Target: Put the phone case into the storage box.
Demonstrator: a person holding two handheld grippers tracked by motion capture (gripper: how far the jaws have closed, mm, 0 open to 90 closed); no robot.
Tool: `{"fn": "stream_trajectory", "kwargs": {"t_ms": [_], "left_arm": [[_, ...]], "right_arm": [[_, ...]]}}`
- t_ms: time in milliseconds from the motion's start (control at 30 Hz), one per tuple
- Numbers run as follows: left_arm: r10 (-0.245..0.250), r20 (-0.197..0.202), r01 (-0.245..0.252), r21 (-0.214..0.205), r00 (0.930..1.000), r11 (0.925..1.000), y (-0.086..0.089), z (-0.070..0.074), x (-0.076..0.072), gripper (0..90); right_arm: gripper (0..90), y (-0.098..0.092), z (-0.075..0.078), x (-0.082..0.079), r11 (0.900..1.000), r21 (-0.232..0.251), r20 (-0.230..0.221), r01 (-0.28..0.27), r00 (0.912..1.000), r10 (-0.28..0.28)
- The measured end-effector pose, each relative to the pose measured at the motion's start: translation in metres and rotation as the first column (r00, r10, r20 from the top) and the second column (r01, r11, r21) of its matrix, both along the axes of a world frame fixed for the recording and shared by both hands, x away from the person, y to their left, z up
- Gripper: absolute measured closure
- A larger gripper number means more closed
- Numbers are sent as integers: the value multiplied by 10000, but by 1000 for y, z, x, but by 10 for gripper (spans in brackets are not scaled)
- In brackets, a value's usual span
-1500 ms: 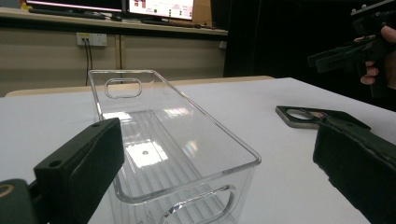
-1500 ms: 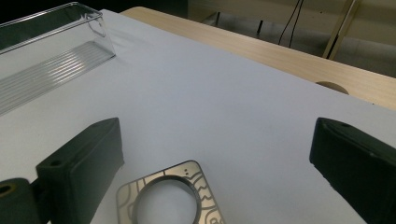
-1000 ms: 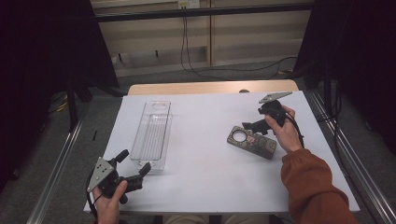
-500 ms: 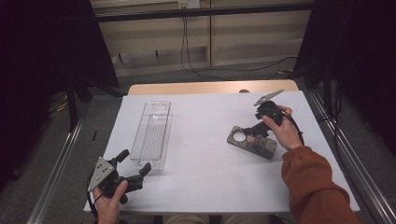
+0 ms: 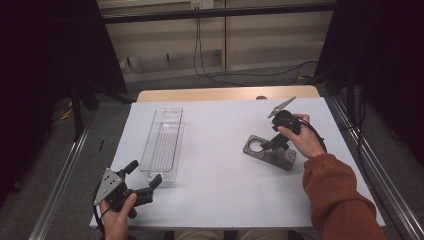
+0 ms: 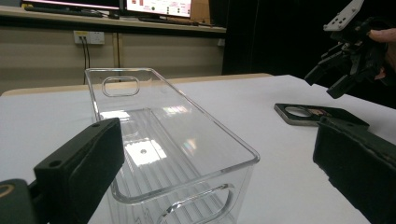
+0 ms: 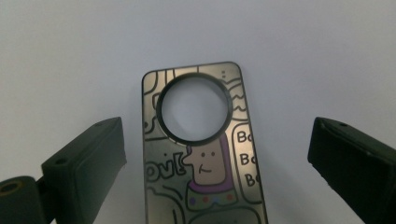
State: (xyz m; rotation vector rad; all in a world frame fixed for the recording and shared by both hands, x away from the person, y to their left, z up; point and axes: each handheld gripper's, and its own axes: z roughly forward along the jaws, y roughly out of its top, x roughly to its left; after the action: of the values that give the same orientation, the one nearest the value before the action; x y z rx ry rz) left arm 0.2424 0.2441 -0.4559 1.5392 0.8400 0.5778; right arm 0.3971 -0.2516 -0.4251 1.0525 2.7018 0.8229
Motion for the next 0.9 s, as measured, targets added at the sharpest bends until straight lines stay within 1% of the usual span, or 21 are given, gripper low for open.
{"fn": "stream_trajectory", "kwargs": {"t_ms": [33, 67, 100, 200, 300, 367, 400, 433, 467, 500, 533, 600, 700, 733, 767, 833, 867, 900], "left_arm": [[0, 0, 0, 0, 10000, 10000, 0, 0, 0, 21], [46, 5, -46, 5, 10000, 10000, 0, 0, 0, 21], [46, 5, -46, 5, 10000, 10000, 0, 0, 0, 21], [56, 2, -56, -11, 10000, 10000, 0, 0, 0, 21], [49, 19, -49, 3, 10000, 10000, 0, 0, 0, 21], [-2, 28, 2, -2, 10000, 10000, 0, 0, 0, 21], [45, 25, -45, -2, 10000, 10000, 0, 0, 0, 21], [48, 15, -48, -4, 10000, 10000, 0, 0, 0, 21], [50, 24, -50, -21, 10000, 10000, 0, 0, 0, 21], [51, 27, -51, -6, 10000, 10000, 1, 0, 0, 21], [52, 18, -52, -14, 10000, 10000, 1, 0, 0, 21], [28, -1, -28, -34, 10000, 10000, 0, 0, -1, 21], [33, 3, -33, 42, 10000, 10000, 1, 0, 0, 21], [35, 12, -35, 7, 10000, 10000, 0, 0, 0, 21], [33, 18, -33, 11, 10000, 10000, 0, 0, 0, 21], [42, 10, -42, -2, 10000, 10000, 0, 0, 0, 21], [33, -2, -33, 46, 10000, 10000, 1, 0, 0, 21], [40, -2, -40, 41, 10000, 10000, 1, 0, 0, 21]], "right_arm": [[39, 0, 0, 0, 10000, 0, 0, 0, 10000, 0], [40, 0, -2, 0, 9998, -219, -243, -15, 9997, 10], [40, 0, -2, 0, 9998, -219, -243, -15, 9997, 10], [45, 0, -9, 0, 9991, -419, -547, -87, 9985, 64], [46, 2, -11, 0, 9988, -484, -626, -91, 9980, 61], [45, 4, -12, 0, 9986, -488, -717, -201, 9973, 166], [48, 5, -13, -1, 9983, -519, -838, -248, 9963, 204], [48, 5, -13, -1, 9983, -519, -838, -248, 9963, 204], [50, 6, -16, 0, 9976, -638, -944, -286, 9953, 225], [50, 6, -16, 0, 9976, -638, -944, -286, 9953, 225], [50, 6, -17, 0, 9966, -766, -991, -300, 9948, 223], [54, 6, -21, 0, 9960, -848, -1137, -287, 9933, 189], [53, 5, -22, 0, 9949, -936, -1208, -368, 9923, 254], [54, 5, -23, -1, 9955, -904, -1259, -275, 9919, 159], [55, 5, -24, -1, 9944, -987, -1289, -372, 9914, 243], [55, 4, -26, -2, 9940, -1048, -1376, -312, 9903, 165], [57, 4, -29, -2, 9921, -1205, -1458, -362, 9891, 184], [57, 4, -29, -2, 9921, -1205, -1458, -362, 9891, 184]]}}
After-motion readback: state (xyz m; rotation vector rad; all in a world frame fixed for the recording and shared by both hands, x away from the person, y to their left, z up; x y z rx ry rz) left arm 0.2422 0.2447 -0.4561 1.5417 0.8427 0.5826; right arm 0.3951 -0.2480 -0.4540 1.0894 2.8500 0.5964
